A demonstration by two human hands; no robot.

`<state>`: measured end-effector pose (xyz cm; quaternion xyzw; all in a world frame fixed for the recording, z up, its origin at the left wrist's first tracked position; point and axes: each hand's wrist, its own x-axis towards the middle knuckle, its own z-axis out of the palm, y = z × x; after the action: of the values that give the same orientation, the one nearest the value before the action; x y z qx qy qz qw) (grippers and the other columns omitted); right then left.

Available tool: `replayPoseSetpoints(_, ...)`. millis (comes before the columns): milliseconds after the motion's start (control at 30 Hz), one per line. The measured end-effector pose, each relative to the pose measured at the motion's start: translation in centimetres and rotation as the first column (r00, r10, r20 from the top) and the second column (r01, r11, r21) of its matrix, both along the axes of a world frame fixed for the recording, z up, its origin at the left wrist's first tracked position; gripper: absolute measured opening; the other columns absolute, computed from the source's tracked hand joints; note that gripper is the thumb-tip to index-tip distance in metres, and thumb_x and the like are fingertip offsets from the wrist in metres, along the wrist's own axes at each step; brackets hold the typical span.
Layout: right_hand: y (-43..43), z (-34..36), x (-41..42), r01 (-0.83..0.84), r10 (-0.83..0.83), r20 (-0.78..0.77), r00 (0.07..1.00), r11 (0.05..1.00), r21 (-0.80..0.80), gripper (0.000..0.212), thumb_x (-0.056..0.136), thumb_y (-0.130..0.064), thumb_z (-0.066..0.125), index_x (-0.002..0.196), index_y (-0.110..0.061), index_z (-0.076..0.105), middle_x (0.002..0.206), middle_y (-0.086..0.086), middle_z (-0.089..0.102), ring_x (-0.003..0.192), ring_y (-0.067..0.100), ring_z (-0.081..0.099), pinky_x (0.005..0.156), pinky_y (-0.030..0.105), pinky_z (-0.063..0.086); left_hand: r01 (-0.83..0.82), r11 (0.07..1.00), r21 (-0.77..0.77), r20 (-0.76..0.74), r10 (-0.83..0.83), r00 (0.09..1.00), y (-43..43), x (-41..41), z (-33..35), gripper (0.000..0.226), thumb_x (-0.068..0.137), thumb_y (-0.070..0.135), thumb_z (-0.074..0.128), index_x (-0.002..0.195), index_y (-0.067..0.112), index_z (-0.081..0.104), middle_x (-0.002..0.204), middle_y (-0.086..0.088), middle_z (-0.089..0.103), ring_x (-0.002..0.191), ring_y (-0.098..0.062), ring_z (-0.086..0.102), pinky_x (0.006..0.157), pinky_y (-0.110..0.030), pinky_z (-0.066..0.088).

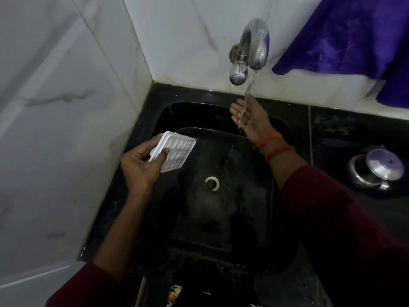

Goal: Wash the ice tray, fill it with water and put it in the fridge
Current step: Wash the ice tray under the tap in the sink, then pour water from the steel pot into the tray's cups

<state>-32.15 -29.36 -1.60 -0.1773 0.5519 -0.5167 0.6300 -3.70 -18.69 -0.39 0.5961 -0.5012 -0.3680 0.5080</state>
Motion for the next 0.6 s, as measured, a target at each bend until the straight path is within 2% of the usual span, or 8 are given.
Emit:
replayPoseSetpoints(67,2.1,-1.4,0.0,0.015,-0.01,-0.084,0.996,0.998,0.056,0.029,0.101,-0.044,0.055,0.104,-0.018,0.068,0.116,0.004,0.071,0.102,0.016,0.068,0.085,0.028,0.056,0.004,0.999,-0.043,0.03,-0.003,1.0,0.2,0.2,0.0,0.034,0.084,-0.001,0.075,0.118,0.004,0.074,0.118,-0.008,0.074,0.11,-0.019,0.071,0.098,-0.039,0.056)
replayPoseSetpoints(133,4.3,-2.6,0.1,0.019,-0.008,-0.099,0.995,0.994,0.105,0.022,0.101,-0.04,0.056,0.101,-0.022,0.068,0.109,-0.001,0.07,0.099,0.013,0.066,0.084,0.028,0.054,-0.019,0.999,-0.039,0.039,0.021,0.999,0.4,0.6,-0.3,0.034,0.084,-0.002,0.074,0.118,0.001,0.073,0.119,-0.009,0.073,0.111,-0.019,0.071,0.099,-0.041,0.056)
replayPoseSetpoints(200,6.2,-3.7,0.1,0.029,-0.015,-0.095,0.995,0.989,0.145,0.023,0.101,-0.039,0.057,0.109,-0.02,0.068,0.107,-0.004,0.071,0.095,0.009,0.065,0.078,0.026,0.052,-0.041,0.999,-0.024,0.038,0.042,0.998,0.7,1.1,-0.6,0.034,0.084,-0.004,0.074,0.117,0.0,0.073,0.119,-0.01,0.073,0.11,-0.018,0.071,0.098,-0.041,0.056)
replayPoseSetpoints(300,8.8,-4.9,0.7,0.043,-0.012,-0.171,0.985,0.983,0.177,0.029,0.101,-0.034,0.057,0.122,-0.018,0.067,0.109,-0.004,0.071,0.099,0.008,0.065,0.081,0.026,0.05,-0.031,0.999,-0.024,0.03,0.032,0.999,1.6,1.5,-0.6,0.034,0.084,-0.005,0.074,0.117,0.0,0.073,0.118,-0.009,0.073,0.109,-0.018,0.071,0.096,-0.037,0.057)
replayPoseSetpoints(433,11.6,-5.8,3.2,-0.013,0.062,-0.29,0.955,0.986,0.166,0.011,0.1,-0.026,0.059,0.107,-0.025,0.068,0.108,-0.004,0.071,0.097,0.007,0.065,0.081,0.025,0.046,-0.049,0.997,0.056,-0.143,0.056,0.988,2.5,1.6,-0.7,0.03,0.082,-0.001,0.077,0.11,0.01,0.075,0.106,0.001,0.077,0.096,-0.015,0.074,0.09,-0.037,0.059)
replayPoseSetpoints(500,12.6,-6.5,4.6,-0.039,0.083,-0.329,0.941,0.99,0.138,0.012,0.1,-0.023,0.06,0.11,-0.026,0.067,0.111,-0.004,0.069,0.103,0.01,0.064,0.08,0.023,0.047,-0.049,0.992,0.116,-0.246,0.076,0.966,3.0,1.6,-0.8,0.029,0.082,0.005,0.08,0.107,0.017,0.076,0.104,0.0,0.078,0.095,-0.018,0.074,0.087,-0.038,0.06)
replayPoseSetpoints(533,13.0,-6.8,5.2,-0.05,0.085,-0.353,0.932,0.993,0.11,0.015,0.1,-0.025,0.06,0.114,-0.027,0.067,0.116,-0.004,0.069,0.11,0.012,0.064,0.087,0.025,0.05,-0.035,0.99,0.138,-0.283,0.074,0.956,3.3,1.7,-0.9,0.03,0.082,0.007,0.081,0.109,0.018,0.076,0.105,-0.002,0.078,0.098,-0.021,0.073,0.086,-0.038,0.06)
replayPoseSetpoints(600,13.7,-8.0,5.8,-0.063,0.083,-0.409,0.909,0.996,0.061,0.021,0.097,-0.037,0.061,0.117,-0.035,0.067,0.127,-0.004,0.068,0.121,0.014,0.062,0.107,0.038,0.048,-0.001,0.985,0.173,-0.336,0.06,0.94,3.7,1.7,-1.0,0.034,0.082,0.008,0.08,0.115,0.014,0.074,0.11,-0.006,0.076,0.103,-0.024,0.072,0.086,-0.038,0.059)
